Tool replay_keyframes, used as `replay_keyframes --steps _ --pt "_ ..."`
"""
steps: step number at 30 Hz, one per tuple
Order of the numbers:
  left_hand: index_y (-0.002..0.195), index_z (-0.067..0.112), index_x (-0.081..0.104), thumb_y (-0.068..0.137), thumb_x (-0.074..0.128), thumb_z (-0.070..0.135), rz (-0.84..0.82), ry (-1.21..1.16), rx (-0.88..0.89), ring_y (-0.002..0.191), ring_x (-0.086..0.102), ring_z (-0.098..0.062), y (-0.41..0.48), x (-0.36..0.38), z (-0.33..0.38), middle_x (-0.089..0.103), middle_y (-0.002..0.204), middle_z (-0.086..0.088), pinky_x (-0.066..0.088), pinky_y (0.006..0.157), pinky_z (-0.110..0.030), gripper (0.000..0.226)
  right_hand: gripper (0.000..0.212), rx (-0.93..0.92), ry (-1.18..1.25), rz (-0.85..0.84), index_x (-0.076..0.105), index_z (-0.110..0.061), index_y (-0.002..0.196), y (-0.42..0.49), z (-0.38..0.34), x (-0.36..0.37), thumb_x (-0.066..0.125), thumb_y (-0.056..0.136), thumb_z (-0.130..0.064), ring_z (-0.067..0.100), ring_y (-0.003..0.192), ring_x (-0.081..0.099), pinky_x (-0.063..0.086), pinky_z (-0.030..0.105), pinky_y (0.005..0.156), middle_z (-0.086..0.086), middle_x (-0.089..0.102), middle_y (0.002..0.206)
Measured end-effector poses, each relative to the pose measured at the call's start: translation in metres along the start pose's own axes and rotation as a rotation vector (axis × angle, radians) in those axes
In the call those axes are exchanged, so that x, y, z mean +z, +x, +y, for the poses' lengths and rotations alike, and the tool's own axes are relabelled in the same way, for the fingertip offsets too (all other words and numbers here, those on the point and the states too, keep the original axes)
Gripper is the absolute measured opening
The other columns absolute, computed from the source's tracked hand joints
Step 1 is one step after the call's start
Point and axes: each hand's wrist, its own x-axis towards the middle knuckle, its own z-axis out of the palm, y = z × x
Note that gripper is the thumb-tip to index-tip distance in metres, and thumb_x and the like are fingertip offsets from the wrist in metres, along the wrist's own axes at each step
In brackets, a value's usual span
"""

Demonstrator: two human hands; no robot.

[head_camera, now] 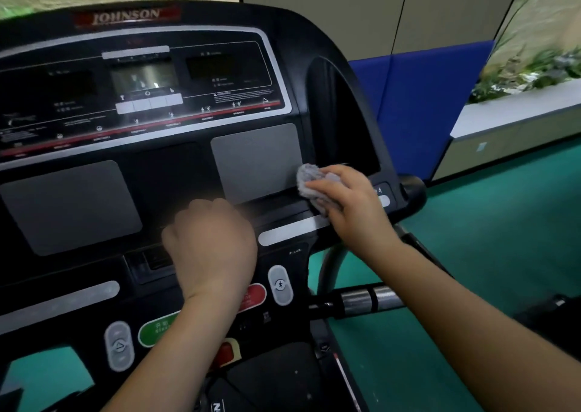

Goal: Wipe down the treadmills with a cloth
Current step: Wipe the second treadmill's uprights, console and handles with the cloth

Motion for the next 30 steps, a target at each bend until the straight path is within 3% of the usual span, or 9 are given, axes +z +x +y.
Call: replay_keyframes --steps 5,8,10,15,19,22,24,27,30 --pt "0.094 0.016 0.061 0.09 0.032 0.031 0.007 -0.007 -0.003 0.091 0.048 -0.03 -0.001 0.0 -0.001 0.055 0.099 -0.007 0.037 0.087 -0.049 0.033 0.028 0.354 -0.051 0.211 0.07 -0.008 0.113 -0.014 0.067 -0.036 0.065 0.085 -0.005 -0.004 0.1 0.052 0.034 0.004 0.085 0.006 0.061 0.111" --pt "0.095 0.015 0.06 0.088 0.028 0.033 0.009 0.001 0.009 0.091 0.047 -0.03 0.0 0.0 0.0 0.054 0.099 -0.008 0.036 0.087 -0.048 0.037 0.026 0.487 -0.085 0.286 0.071 -0.011 0.11 -0.019 0.08 -0.032 0.067 0.085 -0.012 0.029 0.1 0.059 0.048 0.028 0.084 0.012 0.062 0.109" --pt "0.094 0.015 0.06 0.088 0.029 0.033 0.014 0.003 0.006 0.091 0.047 -0.031 0.0 0.0 0.0 0.054 0.098 -0.009 0.036 0.086 -0.048 0.037 0.024 0.525 -0.058 0.317 0.071 -0.013 0.109 -0.022 0.062 -0.019 0.067 0.085 -0.014 0.027 0.098 0.055 0.048 0.026 0.082 0.011 0.059 0.108" --pt "0.097 0.014 0.061 0.091 0.038 0.028 -0.001 0.003 -0.019 0.094 0.047 -0.033 0.0 0.003 0.001 0.055 0.102 -0.011 0.034 0.089 -0.05 0.027 0.02 0.136 0.023 0.287 0.074 -0.01 0.102 -0.027 -0.027 0.017 0.066 0.084 -0.01 -0.007 0.097 0.038 0.038 0.012 0.087 0.004 0.059 0.103" --pt "0.097 0.013 0.062 0.089 0.044 0.027 0.021 0.005 -0.02 0.095 0.048 -0.037 0.0 0.003 -0.001 0.056 0.103 -0.014 0.035 0.088 -0.051 0.024 0.024 -0.093 0.037 0.16 0.074 -0.014 0.101 -0.039 -0.063 0.047 0.066 0.079 -0.01 0.029 0.103 0.056 0.049 0.042 0.085 0.011 0.065 0.115" --pt "0.097 0.012 0.063 0.089 0.046 0.026 0.023 -0.009 -0.023 0.095 0.048 -0.037 0.0 0.003 -0.001 0.057 0.103 -0.014 0.035 0.088 -0.051 0.023 0.024 -0.157 -0.001 0.149 0.074 -0.011 0.105 -0.04 -0.043 0.034 0.063 0.084 -0.015 0.028 0.106 0.055 0.044 0.034 0.097 0.014 0.064 0.118" --pt "0.097 0.012 0.063 0.089 0.044 0.027 0.026 -0.011 -0.021 0.095 0.048 -0.037 0.0 0.002 0.0 0.057 0.103 -0.014 0.035 0.088 -0.051 0.025 0.025 -0.072 0.007 0.168 0.072 -0.011 0.109 -0.04 -0.014 0.014 0.06 0.089 -0.018 0.022 0.109 0.052 0.037 0.023 0.102 0.013 0.063 0.119" --pt "0.098 0.012 0.063 0.09 0.043 0.027 0.024 -0.02 -0.021 0.095 0.047 -0.036 0.0 0.002 0.0 0.057 0.103 -0.013 0.034 0.089 -0.051 0.026 0.029 0.306 -0.002 0.243 0.067 -0.017 0.119 -0.04 0.031 -0.017 0.061 0.091 -0.018 0.004 0.106 0.052 0.039 0.011 0.099 0.003 0.059 0.125" --pt "0.098 0.013 0.062 0.09 0.04 0.028 0.023 -0.023 -0.014 0.096 0.047 -0.035 0.0 0.001 -0.001 0.057 0.104 -0.013 0.034 0.089 -0.05 0.028 0.032 0.448 -0.087 0.274 0.066 -0.015 0.12 -0.042 0.042 -0.022 0.063 0.089 -0.011 0.008 0.111 0.05 0.027 -0.001 0.097 0.003 0.057 0.131"
